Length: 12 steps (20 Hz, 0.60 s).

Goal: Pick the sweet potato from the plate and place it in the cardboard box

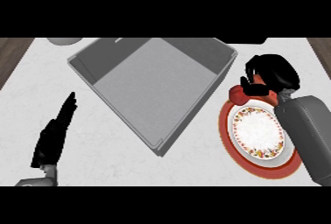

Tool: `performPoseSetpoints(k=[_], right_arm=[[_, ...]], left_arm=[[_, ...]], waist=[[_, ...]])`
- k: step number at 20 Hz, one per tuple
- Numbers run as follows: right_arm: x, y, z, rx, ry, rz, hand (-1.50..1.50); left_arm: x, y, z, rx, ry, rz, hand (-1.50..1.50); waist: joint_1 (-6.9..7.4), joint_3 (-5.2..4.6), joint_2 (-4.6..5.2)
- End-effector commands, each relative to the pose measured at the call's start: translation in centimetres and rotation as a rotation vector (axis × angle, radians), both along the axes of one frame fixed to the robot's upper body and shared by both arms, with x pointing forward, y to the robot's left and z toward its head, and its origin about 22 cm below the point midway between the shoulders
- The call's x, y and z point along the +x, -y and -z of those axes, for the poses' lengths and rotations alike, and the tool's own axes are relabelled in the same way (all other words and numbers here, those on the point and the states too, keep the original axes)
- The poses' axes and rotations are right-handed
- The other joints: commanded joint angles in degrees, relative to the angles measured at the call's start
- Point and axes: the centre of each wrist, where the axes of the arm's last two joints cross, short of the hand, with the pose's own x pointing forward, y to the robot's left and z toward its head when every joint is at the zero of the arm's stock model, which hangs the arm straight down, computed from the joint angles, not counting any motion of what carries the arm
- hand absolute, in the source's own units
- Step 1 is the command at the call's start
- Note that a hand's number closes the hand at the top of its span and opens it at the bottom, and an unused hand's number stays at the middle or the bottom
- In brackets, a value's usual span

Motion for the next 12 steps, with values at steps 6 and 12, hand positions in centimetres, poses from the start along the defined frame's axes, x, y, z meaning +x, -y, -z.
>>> performPoseSetpoints(k=[6,12], right_arm=[[1.2,-4.3,-7.0,0.454,0.209,-0.310,1.50],[1.4,-9.1,-10.7,0.530,0.189,-0.406,1.50]], left_arm=[[0.8,0.7,-0.2,-0.006,-0.001,-0.027,0.00],[0.6,-1.6,-0.3,0.011,0.003,-0.029,0.00]], waist=[[-1.37,-0.02,-0.31],[-1.10,-0.07,-0.29]])
